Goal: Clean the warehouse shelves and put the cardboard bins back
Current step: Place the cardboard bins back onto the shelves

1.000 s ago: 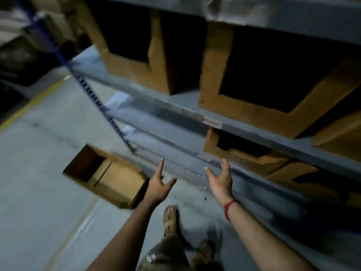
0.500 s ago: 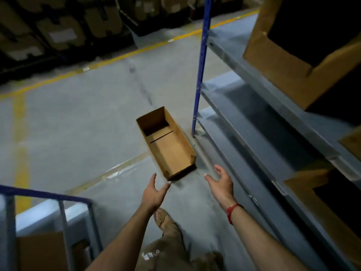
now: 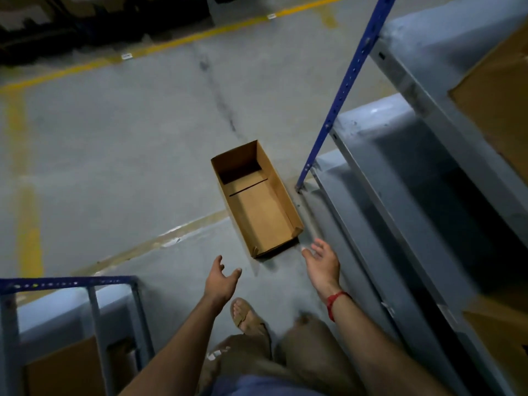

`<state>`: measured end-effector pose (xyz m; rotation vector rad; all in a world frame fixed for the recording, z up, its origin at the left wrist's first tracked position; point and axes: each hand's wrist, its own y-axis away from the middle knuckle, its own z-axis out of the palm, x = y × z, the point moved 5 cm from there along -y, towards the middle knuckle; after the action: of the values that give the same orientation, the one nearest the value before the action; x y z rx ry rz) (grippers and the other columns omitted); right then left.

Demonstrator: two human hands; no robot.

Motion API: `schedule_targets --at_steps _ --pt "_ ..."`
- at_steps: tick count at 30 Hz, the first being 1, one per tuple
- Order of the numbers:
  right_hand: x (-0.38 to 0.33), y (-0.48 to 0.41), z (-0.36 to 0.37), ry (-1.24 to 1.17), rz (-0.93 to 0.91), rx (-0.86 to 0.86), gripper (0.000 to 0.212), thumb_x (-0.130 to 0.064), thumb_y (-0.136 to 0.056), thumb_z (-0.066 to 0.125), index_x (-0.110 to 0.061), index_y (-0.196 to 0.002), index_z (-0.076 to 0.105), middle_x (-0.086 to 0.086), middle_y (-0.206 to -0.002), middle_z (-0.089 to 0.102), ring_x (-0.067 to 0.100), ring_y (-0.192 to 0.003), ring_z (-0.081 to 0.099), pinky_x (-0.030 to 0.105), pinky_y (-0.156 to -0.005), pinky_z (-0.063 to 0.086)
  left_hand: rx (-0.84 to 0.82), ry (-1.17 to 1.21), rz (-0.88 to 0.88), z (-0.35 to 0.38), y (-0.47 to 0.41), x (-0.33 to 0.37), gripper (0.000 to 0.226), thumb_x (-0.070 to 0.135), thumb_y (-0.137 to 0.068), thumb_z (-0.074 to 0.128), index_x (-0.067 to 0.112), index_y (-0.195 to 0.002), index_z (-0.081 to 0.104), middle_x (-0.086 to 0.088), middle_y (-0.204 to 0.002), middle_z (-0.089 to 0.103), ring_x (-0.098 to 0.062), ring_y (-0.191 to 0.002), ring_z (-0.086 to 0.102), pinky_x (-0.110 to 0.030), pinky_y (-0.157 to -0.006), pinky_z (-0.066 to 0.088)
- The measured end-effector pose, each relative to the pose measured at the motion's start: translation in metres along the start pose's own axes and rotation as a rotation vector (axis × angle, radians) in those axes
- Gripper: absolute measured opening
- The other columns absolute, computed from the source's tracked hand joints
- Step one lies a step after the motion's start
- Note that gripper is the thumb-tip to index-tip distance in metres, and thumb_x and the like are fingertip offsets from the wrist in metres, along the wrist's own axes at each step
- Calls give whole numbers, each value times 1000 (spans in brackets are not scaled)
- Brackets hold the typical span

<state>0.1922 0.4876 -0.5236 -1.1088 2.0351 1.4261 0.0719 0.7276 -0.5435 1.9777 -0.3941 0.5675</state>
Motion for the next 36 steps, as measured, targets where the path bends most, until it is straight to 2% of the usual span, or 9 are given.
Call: schedule_targets --at_steps 3,8,11,17,20,25,28,32,36 --pt "-7 -25 7 38 32 -27 43 -19 -88 73 -18 -129 59 1 -122 66 18 -114 62 38 -105 48 -11 -22 -32 2 -24 12 75 27 -97 64 20 -158 21 -14 -158 35 -36 -136 46 -46 -106 47" --pt "-29 -96 22 113 48 -81 40 -14 -92 68 -9 -131 58 3 -121 65 14 -107 61 22 -94 44 -30 -83 -29 13 -75 33 76 27 -97 64 23 -159 19 -12 -160 33 -36 -141 41 -47 -111 42" --pt "-28 -145 37 252 59 -134 44 -17 -92 68 -8 -134 56 7 -127 65 17 -113 61 22 -96 43 1 -95 -45 20 -103 41 74 23 -97 64 27 -158 23 -8 -160 33 -34 -142 39 -46 -114 38" --pt "-15 -251 85 511 73 -357 53 -17 -93 67 -7 -142 47 4 -131 57 22 -126 53 14 -90 35 22 124 -276 52 -186 22 79 23 -95 68 27 -158 20 -16 -158 34 -35 -140 41 -47 -113 40" --pt "-1 -311 116 645 31 -456 64 -22 -94 67 -13 -150 37 10 -147 49 26 -133 49 24 -99 37 10 155 -332 77 -237 6 82 26 -94 69 24 -158 17 -14 -155 39 -33 -138 43 -49 -113 40" --pt "65 -417 159 772 150 -477 70 -32 -92 68 -14 -151 35 11 -151 44 30 -134 46 34 -101 40 -75 129 -383 124 -349 -34 89 31 -91 73 21 -158 16 -15 -158 34 -35 -140 41 -50 -112 41" --pt "111 -465 176 783 231 -465 67 -35 -89 71 -12 -146 43 10 -143 53 31 -128 53 46 -107 45 -62 0 -437 145 -400 -64 92 40 -90 71 20 -159 14 -13 -160 32 -37 -142 39 -49 -114 38" --pt "161 -496 191 855 185 -427 52 -31 -89 72 -13 -135 55 10 -129 64 32 -118 60 47 -104 48 -73 -28 -489 169 -443 -103 95 46 -84 73 24 -157 17 -11 -152 45 -38 -133 49 -51 -109 45" --pt "176 -505 187 933 70 -411 42 -23 -95 62 -14 -136 55 12 -127 65 34 -116 61 48 -103 49 -13 4 -386 179 -466 -116 66 24 -93 67 29 -151 34 -5 -135 60 -31 -121 59 -50 -105 49"
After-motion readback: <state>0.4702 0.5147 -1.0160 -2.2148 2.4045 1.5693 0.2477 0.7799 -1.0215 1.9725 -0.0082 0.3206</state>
